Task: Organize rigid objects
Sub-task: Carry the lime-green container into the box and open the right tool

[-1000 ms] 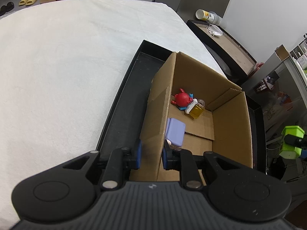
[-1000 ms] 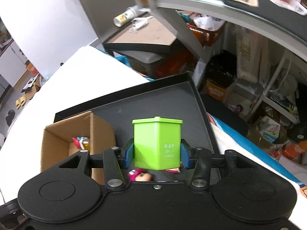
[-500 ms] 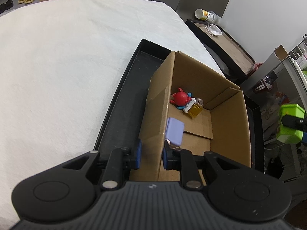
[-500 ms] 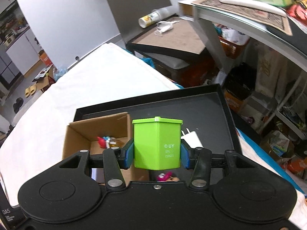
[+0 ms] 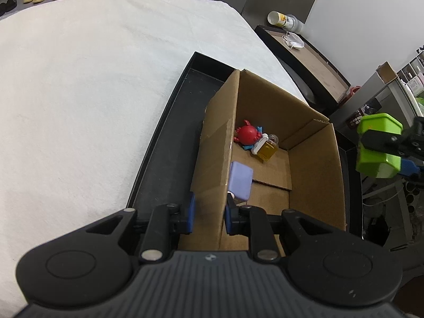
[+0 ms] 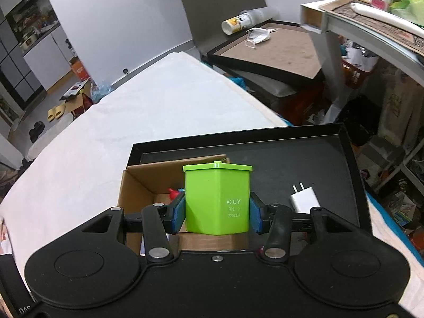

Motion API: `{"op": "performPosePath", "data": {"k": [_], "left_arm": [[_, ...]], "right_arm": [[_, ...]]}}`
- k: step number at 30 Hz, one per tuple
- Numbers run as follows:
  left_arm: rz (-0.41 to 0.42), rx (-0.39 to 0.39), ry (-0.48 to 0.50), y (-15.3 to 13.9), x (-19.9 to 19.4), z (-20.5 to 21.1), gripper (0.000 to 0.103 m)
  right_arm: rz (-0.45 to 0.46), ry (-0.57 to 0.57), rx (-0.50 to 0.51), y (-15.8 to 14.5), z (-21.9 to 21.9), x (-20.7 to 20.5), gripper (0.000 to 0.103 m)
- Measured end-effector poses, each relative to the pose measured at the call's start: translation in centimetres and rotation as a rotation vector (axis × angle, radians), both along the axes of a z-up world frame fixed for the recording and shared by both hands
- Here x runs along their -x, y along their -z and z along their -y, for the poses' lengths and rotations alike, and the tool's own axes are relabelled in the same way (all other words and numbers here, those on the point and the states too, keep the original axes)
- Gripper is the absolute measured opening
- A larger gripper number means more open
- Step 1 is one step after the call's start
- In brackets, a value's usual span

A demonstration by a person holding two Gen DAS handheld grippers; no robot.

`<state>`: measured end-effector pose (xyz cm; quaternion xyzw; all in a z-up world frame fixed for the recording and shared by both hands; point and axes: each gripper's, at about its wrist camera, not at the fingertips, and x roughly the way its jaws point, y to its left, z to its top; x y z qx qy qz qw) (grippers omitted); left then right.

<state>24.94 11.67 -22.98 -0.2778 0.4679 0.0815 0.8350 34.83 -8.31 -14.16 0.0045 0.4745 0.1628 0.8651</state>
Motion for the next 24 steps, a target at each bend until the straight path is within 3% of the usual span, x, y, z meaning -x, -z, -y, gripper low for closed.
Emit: {"op": "performPosePath", "data": {"k": [8, 10, 11, 24], "left_arm": [[0.000, 0.006, -0.001, 0.1, 0.0, -0.1, 0.020], [0.001, 0.007, -0.001, 0.1, 0.0, 0.0, 0.020], [0.001, 0.006, 0.001, 0.1, -0.1, 0.0, 0.021], [0.005, 0.010, 0.002, 0.1, 0.0, -0.1, 0.021]], "right_arm": [[0.009, -0.027, -0.001, 0.4, -1.5, 0.0, 0.048], [0.022, -0.022, 0.009, 0.4, -1.8, 0.0, 0.059], [0.024, -0.019, 0.013, 0.4, -1.8, 0.0, 0.060], [0.028, 0.008, 0.043, -0.2, 0.9, 1.1, 0.064]]}}
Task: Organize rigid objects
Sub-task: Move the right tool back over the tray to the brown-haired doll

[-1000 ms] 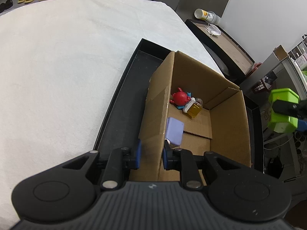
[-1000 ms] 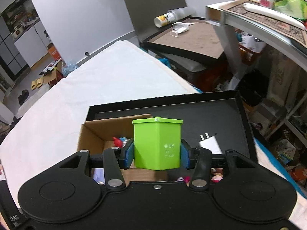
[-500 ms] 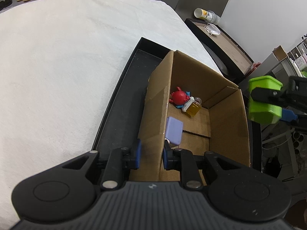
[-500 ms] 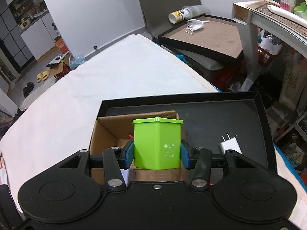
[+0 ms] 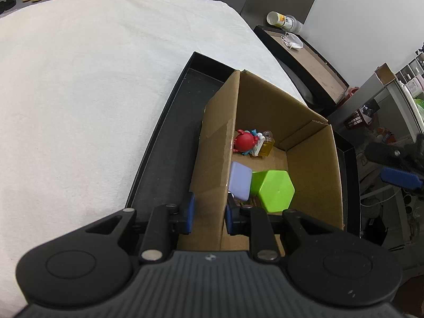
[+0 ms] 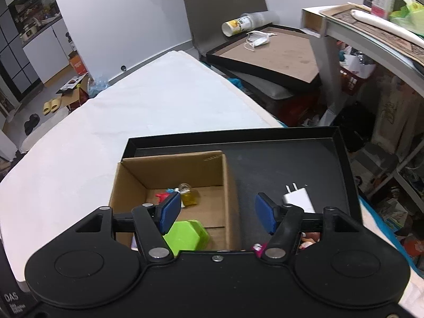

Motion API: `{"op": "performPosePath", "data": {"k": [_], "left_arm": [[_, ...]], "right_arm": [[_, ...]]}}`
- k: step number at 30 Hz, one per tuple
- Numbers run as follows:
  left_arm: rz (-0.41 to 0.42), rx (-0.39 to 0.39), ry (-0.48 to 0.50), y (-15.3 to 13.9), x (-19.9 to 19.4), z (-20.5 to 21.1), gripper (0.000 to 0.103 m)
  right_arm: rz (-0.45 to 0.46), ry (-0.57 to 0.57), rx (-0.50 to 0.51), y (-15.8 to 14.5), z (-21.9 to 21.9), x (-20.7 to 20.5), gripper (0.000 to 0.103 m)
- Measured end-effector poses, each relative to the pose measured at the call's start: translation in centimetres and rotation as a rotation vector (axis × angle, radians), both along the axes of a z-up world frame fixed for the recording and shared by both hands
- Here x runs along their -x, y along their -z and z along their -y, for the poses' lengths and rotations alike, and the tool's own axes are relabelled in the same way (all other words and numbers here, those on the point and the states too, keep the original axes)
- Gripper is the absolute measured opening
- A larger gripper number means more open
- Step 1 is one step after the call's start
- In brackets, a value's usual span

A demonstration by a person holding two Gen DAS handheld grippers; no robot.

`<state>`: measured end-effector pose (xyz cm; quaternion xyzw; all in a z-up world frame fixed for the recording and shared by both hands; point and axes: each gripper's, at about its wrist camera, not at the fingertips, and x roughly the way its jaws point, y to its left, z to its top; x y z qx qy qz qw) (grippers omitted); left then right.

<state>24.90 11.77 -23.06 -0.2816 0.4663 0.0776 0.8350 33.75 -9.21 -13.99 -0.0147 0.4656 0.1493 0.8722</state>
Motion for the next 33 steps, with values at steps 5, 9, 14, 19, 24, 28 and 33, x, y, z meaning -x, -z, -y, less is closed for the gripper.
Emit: {"op": "performPosePath", "data": {"k": [5, 9, 14, 19, 24, 28, 33], "left_arm": [[0.001, -0.002, -0.001, -0.1, 0.0, 0.0, 0.021], [0.002, -0.003, -0.001, -0.1, 0.0, 0.1, 0.021], [0.003, -0.006, -0.001, -0.2, 0.1, 0.1, 0.021], [0.002, -0.009, 0.000, -0.2, 0.1, 0.1, 0.021], [0.002, -0.013, 0.000, -0.2, 0.1, 0.1, 0.021], [0.002, -0.015, 0.001, -0.2, 0.1, 0.2, 0.021], [0.002, -0.020, 0.001, -0.2, 0.1, 0.1, 0.020]], "right_arm": [[0.001, 0.016, 0.008, 0.0, 1.4, 0.5, 0.073], [-0.017, 0.017, 0.018, 0.4, 2.4, 0.7, 0.073], [-0.030, 0.030, 0.029, 0.9, 3.7, 0.8, 0.073], [-0.044, 0.051, 0.039, 1.7, 5.3, 0.7, 0.073], [-0.073, 0.088, 0.040, 3.0, 7.3, 0.3, 0.073], [-0.088, 0.108, 0.046, 4.3, 8.4, -0.2, 0.073], [-0.105, 0.104, 0.047, 5.9, 9.1, -0.7, 0.073]]}}
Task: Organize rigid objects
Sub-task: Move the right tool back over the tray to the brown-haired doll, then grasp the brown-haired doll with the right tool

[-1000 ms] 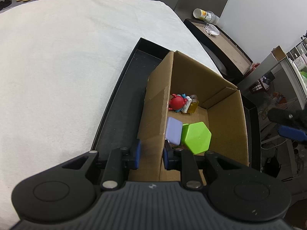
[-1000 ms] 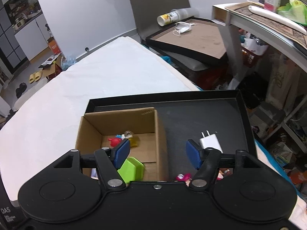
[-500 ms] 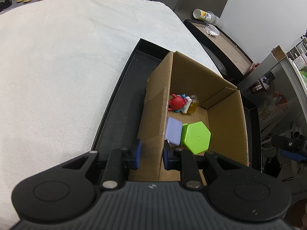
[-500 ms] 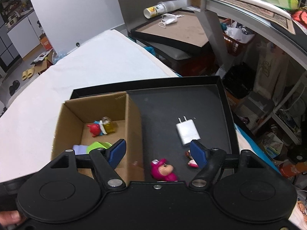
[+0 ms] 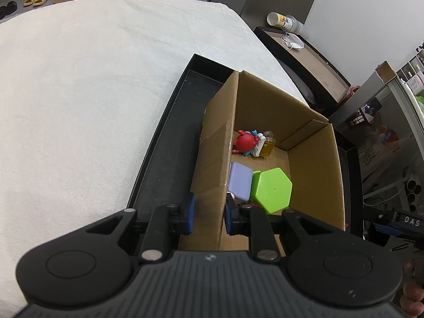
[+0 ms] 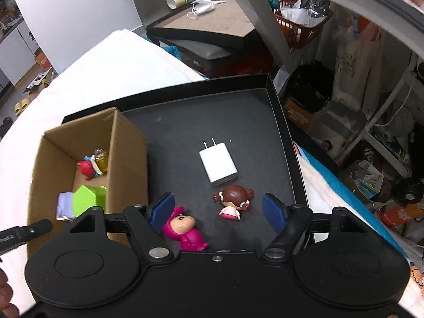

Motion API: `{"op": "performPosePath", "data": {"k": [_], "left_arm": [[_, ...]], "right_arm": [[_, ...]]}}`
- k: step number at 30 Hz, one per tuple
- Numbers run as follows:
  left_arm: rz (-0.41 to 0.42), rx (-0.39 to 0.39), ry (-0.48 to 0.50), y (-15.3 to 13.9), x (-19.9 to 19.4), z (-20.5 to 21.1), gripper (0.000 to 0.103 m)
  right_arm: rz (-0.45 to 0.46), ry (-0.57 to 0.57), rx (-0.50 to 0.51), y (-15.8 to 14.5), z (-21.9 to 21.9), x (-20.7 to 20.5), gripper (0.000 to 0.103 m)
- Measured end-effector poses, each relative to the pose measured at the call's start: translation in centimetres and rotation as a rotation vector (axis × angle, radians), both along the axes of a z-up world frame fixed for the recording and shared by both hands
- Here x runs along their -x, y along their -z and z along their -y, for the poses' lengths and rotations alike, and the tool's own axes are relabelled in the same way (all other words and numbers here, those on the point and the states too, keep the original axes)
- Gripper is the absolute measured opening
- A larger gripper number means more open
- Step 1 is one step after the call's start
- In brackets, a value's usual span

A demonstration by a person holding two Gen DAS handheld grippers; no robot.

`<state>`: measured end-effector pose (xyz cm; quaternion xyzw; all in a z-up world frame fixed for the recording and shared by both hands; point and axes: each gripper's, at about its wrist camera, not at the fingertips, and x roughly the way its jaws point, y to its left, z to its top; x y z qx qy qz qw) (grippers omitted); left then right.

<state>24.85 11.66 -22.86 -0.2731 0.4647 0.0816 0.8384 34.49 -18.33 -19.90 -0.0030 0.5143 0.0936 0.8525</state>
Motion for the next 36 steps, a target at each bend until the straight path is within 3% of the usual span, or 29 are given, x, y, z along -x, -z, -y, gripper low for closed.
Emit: {"op": "performPosePath", "data": {"k": [23, 24, 26, 27, 36], "left_arm": [[-0.016, -0.030, -0.007, 0.2, -0.6, 0.5, 0.020], [-0.016, -0.029, -0.007, 0.2, -0.6, 0.5, 0.020], [-0.016, -0.030, -0.007, 0.2, -0.7, 0.5, 0.020], [-0.016, -0.031, -0.006, 0.2, -0.7, 0.5, 0.020], [-0.014, -0.031, -0.002, 0.1, -0.5, 0.5, 0.020]], "right_arm": [[-0.073, -0.042, 0.041, 6.0, 0.4, -2.4, 0.071], [-0.076, -0.046, 0.049, 6.2, 0.3, -2.4, 0.068], [-0.088, -0.053, 0.058, 6.5, 0.2, -2.5, 0.050], [-0.102, -0.049, 0.056, 6.6, 0.2, -2.6, 0.034], [-0.088, 0.001, 0.005, 5.1, 1.5, -1.5, 0.032]]}}
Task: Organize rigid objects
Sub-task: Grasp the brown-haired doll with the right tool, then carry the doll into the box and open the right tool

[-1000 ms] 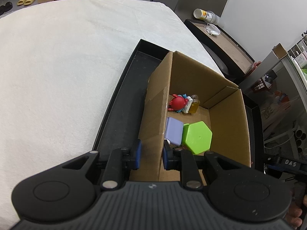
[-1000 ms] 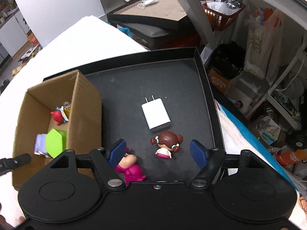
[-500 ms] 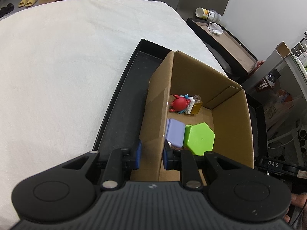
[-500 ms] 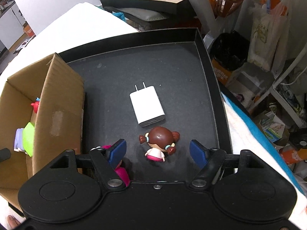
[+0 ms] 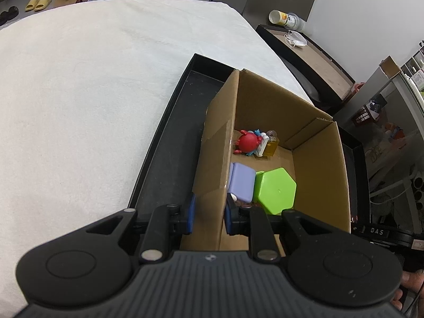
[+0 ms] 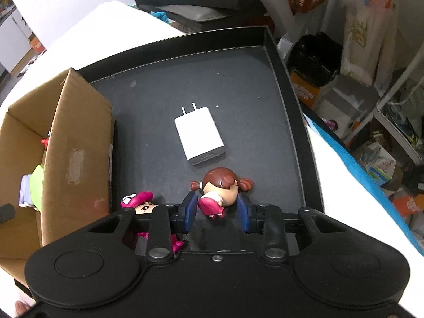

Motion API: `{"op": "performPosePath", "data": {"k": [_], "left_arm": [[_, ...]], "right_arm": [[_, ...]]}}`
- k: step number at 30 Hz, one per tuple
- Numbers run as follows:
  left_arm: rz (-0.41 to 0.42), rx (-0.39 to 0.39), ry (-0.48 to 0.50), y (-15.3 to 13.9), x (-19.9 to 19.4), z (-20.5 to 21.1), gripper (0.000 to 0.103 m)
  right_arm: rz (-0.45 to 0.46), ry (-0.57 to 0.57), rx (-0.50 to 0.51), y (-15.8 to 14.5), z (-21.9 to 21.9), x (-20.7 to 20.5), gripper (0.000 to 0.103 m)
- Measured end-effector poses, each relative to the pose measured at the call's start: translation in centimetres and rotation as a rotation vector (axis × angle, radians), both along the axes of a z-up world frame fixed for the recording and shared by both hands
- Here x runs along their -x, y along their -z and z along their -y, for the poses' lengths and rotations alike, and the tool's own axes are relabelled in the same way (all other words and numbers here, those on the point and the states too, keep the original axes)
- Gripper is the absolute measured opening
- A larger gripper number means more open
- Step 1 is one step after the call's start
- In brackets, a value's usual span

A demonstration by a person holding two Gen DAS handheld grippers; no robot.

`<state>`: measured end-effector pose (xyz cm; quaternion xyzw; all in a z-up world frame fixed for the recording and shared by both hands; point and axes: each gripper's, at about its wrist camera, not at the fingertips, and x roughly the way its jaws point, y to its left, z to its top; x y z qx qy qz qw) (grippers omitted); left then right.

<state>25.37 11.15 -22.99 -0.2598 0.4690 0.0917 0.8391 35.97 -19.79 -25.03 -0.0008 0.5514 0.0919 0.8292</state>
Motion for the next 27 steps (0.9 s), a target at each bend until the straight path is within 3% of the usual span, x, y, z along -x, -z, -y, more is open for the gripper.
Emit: {"op": "performPosePath", "data": {"k": [11, 13, 27], "left_arm": [[-0.001, -0.011, 0.007, -0.1, 0.2, 0.2, 0.019], [-0.004, -0.014, 0.009, -0.1, 0.2, 0.3, 0.019], [-0.006, -0.020, 0.009, -0.2, 0.4, 0.4, 0.019]], "right_arm": [[0.040, 0.018, -0.022, -2.1, 0.4, 1.4, 0.030], [0.039, 0.018, -0.030, -2.4, 0.4, 1.6, 0.023], [0.101, -0.034, -0.047, -5.9, -1.5, 2.1, 0.023]]}}
